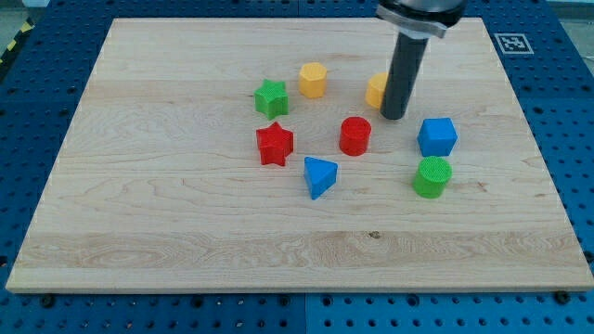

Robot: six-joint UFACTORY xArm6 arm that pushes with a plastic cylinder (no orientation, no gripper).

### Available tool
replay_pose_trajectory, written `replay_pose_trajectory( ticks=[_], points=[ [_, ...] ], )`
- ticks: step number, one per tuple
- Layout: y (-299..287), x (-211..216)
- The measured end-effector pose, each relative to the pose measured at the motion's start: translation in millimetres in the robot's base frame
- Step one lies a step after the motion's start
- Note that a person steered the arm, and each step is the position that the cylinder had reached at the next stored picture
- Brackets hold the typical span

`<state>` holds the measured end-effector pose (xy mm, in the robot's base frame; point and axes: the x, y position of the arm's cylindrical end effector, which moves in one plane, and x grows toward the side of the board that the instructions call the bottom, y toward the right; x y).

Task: Slide red circle to right side of the blue triangle

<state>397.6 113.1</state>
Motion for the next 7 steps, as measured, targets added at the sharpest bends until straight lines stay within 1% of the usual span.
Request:
replay_pose_trajectory(
  ticks=[1, 2, 3, 5, 7],
  points=[
    [-19.5, 15.0],
    [-19.7, 46.0],
    [-19.7, 58.3],
    [-19.7, 26.0],
    [-41.7, 24.6]
  ],
)
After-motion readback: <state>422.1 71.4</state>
